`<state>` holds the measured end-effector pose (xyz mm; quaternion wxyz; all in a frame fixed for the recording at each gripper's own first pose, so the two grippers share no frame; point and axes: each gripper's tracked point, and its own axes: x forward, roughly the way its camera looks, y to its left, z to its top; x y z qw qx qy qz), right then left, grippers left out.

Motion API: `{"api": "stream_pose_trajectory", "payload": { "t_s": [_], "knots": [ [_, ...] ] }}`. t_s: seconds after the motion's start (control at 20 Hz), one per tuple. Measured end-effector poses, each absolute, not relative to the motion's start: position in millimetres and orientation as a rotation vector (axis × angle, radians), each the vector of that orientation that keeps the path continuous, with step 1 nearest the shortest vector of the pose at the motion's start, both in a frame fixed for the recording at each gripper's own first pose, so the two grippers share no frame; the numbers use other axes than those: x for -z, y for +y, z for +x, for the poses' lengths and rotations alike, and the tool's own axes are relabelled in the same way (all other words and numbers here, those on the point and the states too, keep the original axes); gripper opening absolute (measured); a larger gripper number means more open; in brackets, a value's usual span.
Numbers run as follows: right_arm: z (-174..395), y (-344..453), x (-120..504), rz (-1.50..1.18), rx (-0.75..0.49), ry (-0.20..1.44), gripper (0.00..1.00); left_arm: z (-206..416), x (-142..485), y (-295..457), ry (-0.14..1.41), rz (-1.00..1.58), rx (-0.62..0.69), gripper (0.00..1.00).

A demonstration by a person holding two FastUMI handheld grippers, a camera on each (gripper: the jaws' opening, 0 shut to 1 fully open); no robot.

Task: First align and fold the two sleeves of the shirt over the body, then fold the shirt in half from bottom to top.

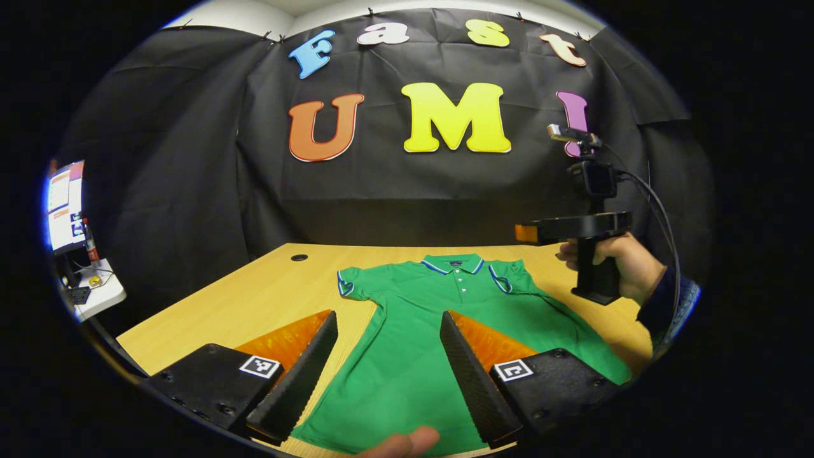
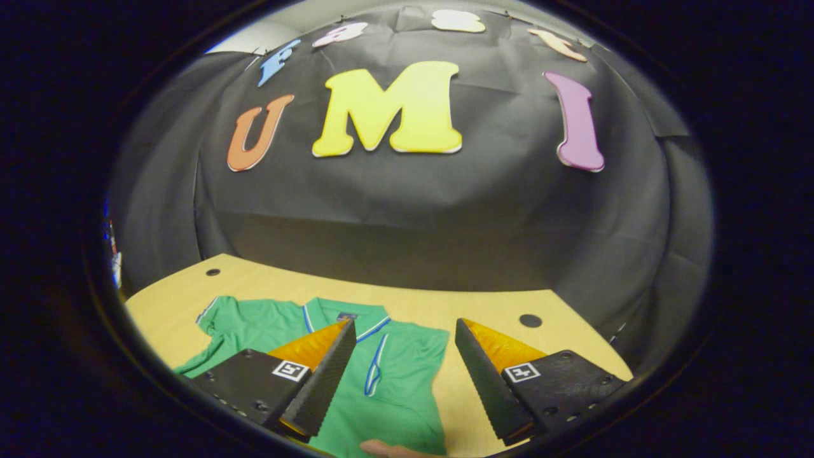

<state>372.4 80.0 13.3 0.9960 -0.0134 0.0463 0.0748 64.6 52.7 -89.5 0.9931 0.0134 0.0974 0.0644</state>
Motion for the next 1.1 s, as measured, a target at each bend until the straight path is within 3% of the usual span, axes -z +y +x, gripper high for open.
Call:
{"api": "stream_pose_trajectory", "payload": {
  "t_s": [0.2,0.35,0.6,0.9,1.1],
  "knots": [
    [311.4,62.9,-42.2,-0.06,-0.151,-0.013,0.96,68.5,109.0,44.2,0.264,-0.007,-0.14,1.0],
    [262.2,41.2,-52.1,-0.111,-0.12,-0.071,0.95,71.9,89.4,46.8,0.216,0.023,-0.154,1.0],
    [187.6,23.4,-20.1,-0.05,-0.139,-0.049,0.97,116.9,51.1,62.3,0.222,-0.057,-0.183,1.0],
    [164.0,2.8,8.0,-0.047,-0.154,-0.05,0.95,214.7,19.0,110.6,0.254,-0.088,-0.267,1.0],
    [174.6,-14.0,26.6,0.0,-0.177,-0.031,0.95,279.3,73.2,139.1,0.4,-0.149,-0.293,1.0]
  ]
}}
